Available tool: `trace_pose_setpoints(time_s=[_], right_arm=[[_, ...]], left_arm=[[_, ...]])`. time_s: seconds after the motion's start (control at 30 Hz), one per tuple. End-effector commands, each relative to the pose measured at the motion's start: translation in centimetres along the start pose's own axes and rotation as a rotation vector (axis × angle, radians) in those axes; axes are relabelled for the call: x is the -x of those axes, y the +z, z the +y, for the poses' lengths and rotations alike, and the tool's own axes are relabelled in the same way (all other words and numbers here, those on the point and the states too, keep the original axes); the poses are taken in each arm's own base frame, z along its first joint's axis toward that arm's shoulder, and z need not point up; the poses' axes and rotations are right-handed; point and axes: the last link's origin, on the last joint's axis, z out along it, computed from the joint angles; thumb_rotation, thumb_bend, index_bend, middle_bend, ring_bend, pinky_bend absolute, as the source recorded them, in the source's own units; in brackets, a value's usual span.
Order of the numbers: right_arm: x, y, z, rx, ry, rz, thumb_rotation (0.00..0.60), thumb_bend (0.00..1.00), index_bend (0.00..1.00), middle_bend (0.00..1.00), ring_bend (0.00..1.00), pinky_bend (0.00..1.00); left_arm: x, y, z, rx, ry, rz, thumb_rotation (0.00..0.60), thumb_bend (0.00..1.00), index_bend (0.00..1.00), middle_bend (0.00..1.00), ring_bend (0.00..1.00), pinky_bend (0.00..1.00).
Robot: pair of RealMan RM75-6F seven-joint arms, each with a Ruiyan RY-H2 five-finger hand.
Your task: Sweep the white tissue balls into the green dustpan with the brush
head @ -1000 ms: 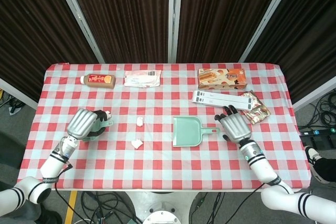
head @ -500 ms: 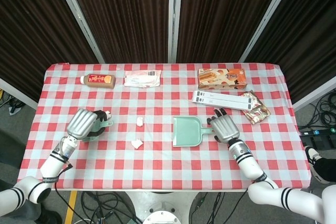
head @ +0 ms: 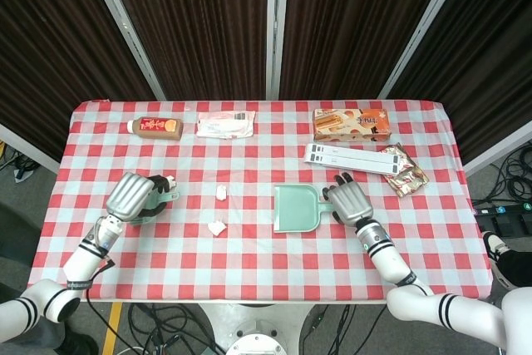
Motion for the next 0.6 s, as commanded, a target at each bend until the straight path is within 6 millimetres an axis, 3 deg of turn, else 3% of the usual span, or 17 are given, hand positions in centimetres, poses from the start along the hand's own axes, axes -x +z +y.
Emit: trace_pose_setpoints(time_s=[0.03,0.4,0.6], right_arm=[[0.06,0.14,-0.08,-0.002,-0.004,-0.008,0.600,0.23,0.43,0.47,0.17,0.16],[0.34,0.59,-0.48,-0.002,-0.014,-0.017,0.600,0.26,0.46,0.49,0.19,0.17],[0.20,0.67,-0.50,0.001,-0.004,-0.008,0.600,0.33,0.54,0.55,0.24,0.19]], left_arm=[[0.03,0.01,0.01,-0.001,-0.001,-0.001,0.600,0.39,0.53,0.55,0.72,0.90],[0.23,-0.03,-0.11,-0.006,-0.002,-0.010,0.600,0.39,0.53,0.55,0.72,0.90],[0.16,0.18,-0.25,-0.006,-0.003,-0.005,0.600,0.39,0.53,0.55,0.72,0.90]])
